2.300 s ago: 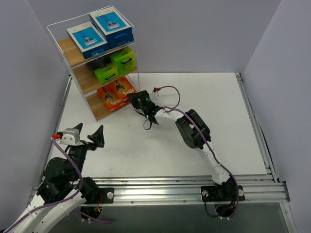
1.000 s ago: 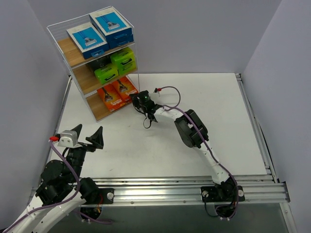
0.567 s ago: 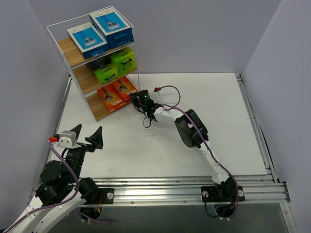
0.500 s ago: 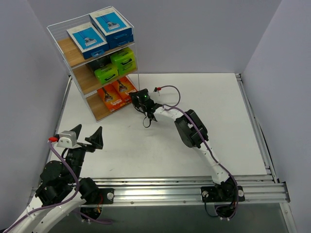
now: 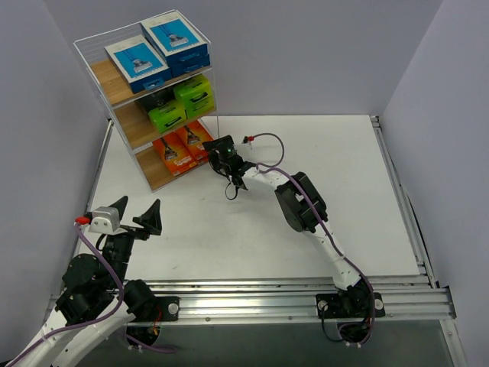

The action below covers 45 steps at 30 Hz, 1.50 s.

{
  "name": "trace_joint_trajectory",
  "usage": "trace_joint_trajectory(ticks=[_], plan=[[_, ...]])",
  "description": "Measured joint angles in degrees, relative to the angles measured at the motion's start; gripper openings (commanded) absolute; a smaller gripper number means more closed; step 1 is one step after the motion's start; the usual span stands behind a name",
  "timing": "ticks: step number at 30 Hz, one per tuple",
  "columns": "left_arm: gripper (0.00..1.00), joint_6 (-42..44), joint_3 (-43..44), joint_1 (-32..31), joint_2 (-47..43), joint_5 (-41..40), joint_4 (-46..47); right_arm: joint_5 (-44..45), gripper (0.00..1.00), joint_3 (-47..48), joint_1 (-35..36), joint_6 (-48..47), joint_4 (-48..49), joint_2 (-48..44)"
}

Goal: Place and organize the shaving razors onto the shelf
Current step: Place the shaving razor onto shelf

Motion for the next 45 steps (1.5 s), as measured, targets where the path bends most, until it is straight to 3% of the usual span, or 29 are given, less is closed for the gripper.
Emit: trace_joint_trajectory(ticks=[15, 26, 30, 36, 45], plan=[[0.94, 0.0, 0.0, 0.0, 0.0, 0.0, 0.0, 0.2, 0.60, -4.1, 0.0, -2.2, -0.3, -3.5], [0.94, 0.9, -0.1, 0.1, 2.2, -0.1, 0.0, -0.7, 0.64, -19.9, 0.0, -4.7, 1.7, -15.6], [0.94, 1.3, -0.1, 0.2, 3.6, -0.1, 0.1, -1.9, 0.74, -26.9, -0.1, -7.2, 2.1, -21.0], [0.94, 1.7, -0.1, 0.5, 5.6, -0.1, 0.1, -3.6, 0.85, -29.6, -0.6, -19.0, -4.5, -27.8], [0.94, 3.0, -0.1, 1.3, 10.9, -0.1, -0.2, -1.5, 0.88, -31.0, -1.4, -40.6, -20.4, -44.3]])
